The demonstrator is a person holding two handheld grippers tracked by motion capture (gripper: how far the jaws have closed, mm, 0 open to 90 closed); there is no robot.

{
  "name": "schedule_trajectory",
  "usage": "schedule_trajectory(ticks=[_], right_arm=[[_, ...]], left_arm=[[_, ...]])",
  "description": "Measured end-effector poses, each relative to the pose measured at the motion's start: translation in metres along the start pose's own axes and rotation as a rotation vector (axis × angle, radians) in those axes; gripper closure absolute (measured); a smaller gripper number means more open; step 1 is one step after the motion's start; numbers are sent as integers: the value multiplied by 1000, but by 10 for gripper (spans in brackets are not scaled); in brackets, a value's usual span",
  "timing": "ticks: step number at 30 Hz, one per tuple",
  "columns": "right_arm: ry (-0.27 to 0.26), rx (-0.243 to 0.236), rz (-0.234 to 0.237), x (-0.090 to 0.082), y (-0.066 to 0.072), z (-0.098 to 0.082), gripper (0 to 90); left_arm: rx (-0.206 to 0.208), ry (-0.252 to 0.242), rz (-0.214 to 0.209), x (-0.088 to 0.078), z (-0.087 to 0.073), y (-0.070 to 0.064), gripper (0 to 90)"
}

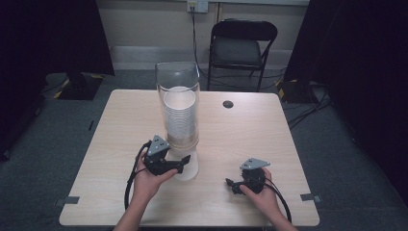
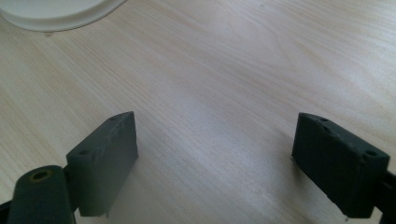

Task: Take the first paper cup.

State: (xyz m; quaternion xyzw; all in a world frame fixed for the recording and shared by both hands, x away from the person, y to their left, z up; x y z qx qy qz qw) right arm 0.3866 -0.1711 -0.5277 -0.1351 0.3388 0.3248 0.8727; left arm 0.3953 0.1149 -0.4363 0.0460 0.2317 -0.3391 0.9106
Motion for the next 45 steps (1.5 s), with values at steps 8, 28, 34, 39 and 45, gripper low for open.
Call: schedule_trajectory(ticks=[8,28,34,39,45], right_arm=[[0,0,0,0,0,0,138],[-2,-4,-1,-1,0,0,138],[-2,-2,-2,-1,0,0,137],[-2,-1,-2,-1,0,0,138],[0,0,-3,-1,0,-1,138]], left_arm=[[-5,-38,27,11,3,2,376],[-57,-106,37,13,-1,3,201],[-30,-152,65,20,12,-4,236],[-6,-144,83,23,13,-3,351],[4,-147,95,23,12,-4,362]])
Point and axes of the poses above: each handheld gripper's, and its own axes: x roughly forward along the jaws, z roughly out of its top, y roughly to its left, the point moved 4 cm from there along x, roughly forward along the jaws
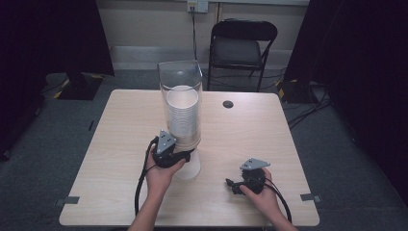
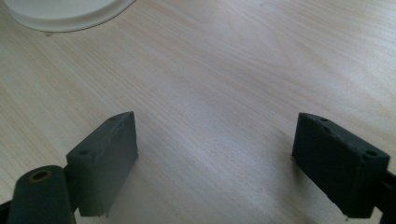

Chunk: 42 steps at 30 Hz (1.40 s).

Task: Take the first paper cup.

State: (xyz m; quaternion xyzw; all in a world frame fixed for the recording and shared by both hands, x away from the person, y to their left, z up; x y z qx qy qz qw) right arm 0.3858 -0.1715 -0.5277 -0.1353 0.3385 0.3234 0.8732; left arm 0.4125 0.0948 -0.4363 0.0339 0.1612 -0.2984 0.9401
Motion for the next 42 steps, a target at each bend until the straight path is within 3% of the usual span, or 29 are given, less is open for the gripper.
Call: schedule_trajectory(ticks=[11,15,25,30,34,37,39,42], right_arm=[[-2,-3,1,0,0,0,137],[-1,0,1,0,0,0,137],[-1,1,0,0,0,0,137],[-2,-2,0,0,0,0,138],[-2,-2,0,0,0,0,137],[-2,-3,1,0,0,0,137],[-2,-3,2,0,0,0,137],[-2,-3,1,0,0,0,137]], left_arm=[[29,-17,32,1,-9,-3,368],[36,-23,18,0,-10,-3,368],[28,-7,21,-1,-10,-4,369],[-3,-6,20,-1,-7,-4,363],[-15,-4,18,-2,-6,-6,316],[26,-13,31,-4,-4,-9,237],[6,-37,35,-4,-2,-10,230],[9,-53,49,-5,1,-9,235]])
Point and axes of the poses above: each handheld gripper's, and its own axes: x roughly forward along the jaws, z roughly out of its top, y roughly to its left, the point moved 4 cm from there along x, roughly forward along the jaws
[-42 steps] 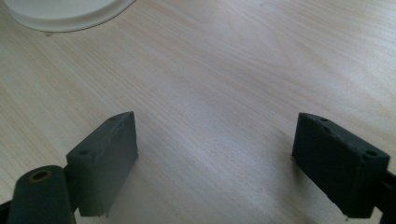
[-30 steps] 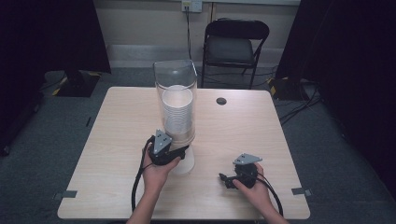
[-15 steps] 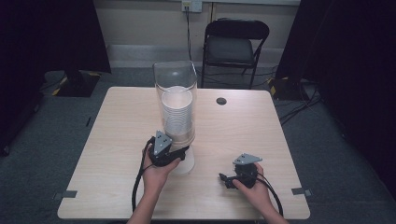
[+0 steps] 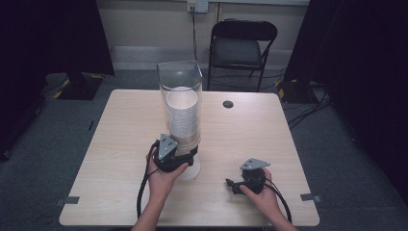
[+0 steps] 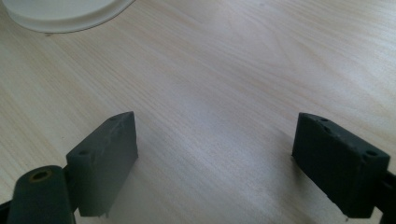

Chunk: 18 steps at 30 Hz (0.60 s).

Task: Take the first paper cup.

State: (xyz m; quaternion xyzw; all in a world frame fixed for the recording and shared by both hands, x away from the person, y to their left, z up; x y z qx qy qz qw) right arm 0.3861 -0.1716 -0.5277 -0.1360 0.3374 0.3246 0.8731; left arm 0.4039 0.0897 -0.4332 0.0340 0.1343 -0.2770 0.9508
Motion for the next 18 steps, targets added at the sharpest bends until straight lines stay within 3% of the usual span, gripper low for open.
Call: schedule_trajectory(ticks=[10,12,14,18], right_arm=[[0,0,0,0,0,0,137],[0,1,0,0,0,0,137],[0,0,0,0,0,0,137],[0,0,-2,0,0,0,137]], left_arm=[[7,-11,6,3,2,3,322],[-3,12,-17,2,1,4,331],[-16,7,-11,3,-1,3,339],[18,16,2,4,-2,3,346]])
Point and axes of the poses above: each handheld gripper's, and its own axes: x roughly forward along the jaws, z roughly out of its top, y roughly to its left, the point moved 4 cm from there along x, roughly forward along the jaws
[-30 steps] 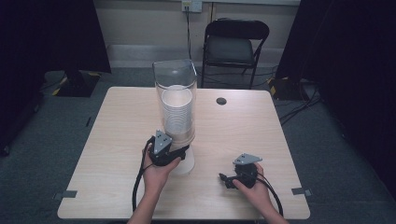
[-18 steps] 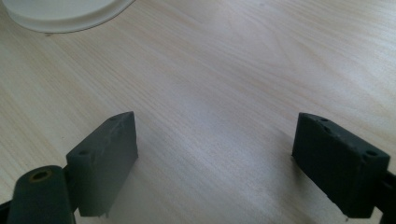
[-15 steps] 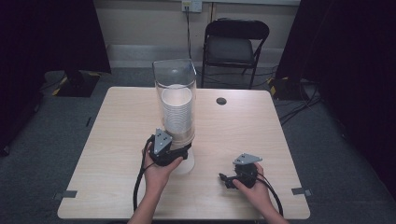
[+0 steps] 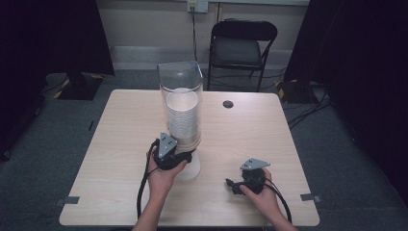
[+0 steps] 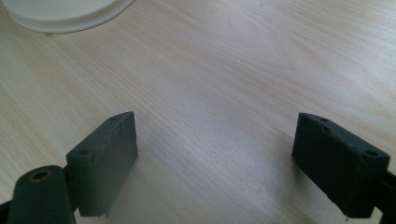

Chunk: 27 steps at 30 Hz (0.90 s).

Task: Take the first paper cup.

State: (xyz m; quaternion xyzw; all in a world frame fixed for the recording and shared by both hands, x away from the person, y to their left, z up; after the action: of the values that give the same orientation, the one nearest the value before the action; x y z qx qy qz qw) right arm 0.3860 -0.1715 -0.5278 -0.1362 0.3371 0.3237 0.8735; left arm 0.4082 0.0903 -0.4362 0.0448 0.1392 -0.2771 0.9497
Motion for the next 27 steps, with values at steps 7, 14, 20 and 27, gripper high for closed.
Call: schedule_trajectory(ticks=[7,14,20,27], right_arm=[[3,7,0,0,1,0,137],[2,5,-1,0,0,0,136],[5,6,5,0,0,0,129],[5,4,6,0,0,0,130]], left_arm=[[-5,-25,8,0,-3,-1,349],[-56,315,10,7,-80,-6,370],[-9,311,-29,-4,-79,-17,357],[42,343,-115,-12,-89,-30,348]])
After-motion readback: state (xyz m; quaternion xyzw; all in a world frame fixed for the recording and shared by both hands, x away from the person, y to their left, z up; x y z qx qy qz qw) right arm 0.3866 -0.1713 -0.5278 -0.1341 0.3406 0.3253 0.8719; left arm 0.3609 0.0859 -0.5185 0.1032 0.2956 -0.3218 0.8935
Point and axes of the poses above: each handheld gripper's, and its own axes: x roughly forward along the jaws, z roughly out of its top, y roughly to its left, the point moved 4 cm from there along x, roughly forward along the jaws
